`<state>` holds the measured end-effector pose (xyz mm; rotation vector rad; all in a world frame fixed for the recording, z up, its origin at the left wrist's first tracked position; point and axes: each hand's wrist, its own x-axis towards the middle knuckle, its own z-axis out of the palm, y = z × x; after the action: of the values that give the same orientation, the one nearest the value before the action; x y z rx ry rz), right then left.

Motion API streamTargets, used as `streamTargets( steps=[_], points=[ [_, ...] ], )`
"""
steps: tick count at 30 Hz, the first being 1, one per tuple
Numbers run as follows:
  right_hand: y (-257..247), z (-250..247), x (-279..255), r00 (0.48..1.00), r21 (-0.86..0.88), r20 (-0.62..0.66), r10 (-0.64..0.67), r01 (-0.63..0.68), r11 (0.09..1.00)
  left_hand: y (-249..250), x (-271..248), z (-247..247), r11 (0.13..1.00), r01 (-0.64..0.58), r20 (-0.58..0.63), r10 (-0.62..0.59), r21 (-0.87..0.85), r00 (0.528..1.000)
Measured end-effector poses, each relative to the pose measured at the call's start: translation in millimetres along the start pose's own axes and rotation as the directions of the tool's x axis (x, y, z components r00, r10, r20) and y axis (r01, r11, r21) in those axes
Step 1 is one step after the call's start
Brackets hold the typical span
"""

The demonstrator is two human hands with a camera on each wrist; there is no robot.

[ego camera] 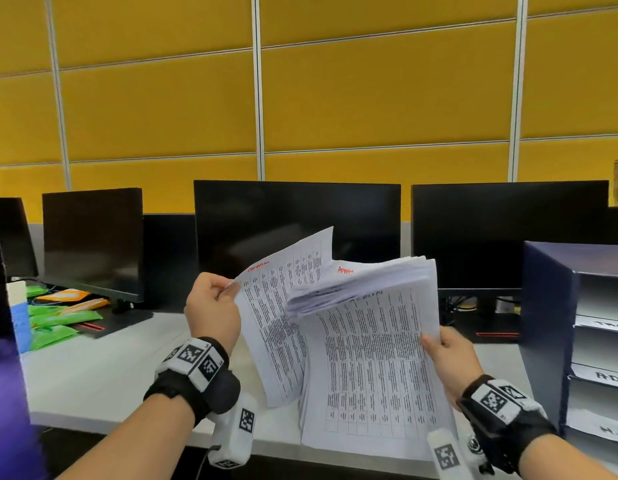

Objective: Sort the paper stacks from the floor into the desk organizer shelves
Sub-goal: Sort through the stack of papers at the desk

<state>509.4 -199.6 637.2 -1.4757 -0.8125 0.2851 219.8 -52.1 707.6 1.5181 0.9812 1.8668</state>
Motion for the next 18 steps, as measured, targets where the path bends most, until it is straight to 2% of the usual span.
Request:
streamTargets(
  steps=[9, 14, 18],
  points=[
    [13, -2, 5, 0.996, 0.061, -0.016, 0.083, -0.082, 0.995, 3, 30, -26, 0.999, -0.029, -0.057, 0.028, -0.017, 0.998],
    [12, -1, 5, 0.993, 0.085, -0.024, 0.114, -0.112, 0.990, 18, 42, -38, 0.996, -0.065, -0.041, 0.062, -0.069, 0.997],
    [13, 0, 3, 0.996, 0.076, -0.028, 0.088, -0.086, 0.993, 21, 47, -40, 0.993, -0.097, -0.018, 0.096, -0.069, 0.995]
  ],
)
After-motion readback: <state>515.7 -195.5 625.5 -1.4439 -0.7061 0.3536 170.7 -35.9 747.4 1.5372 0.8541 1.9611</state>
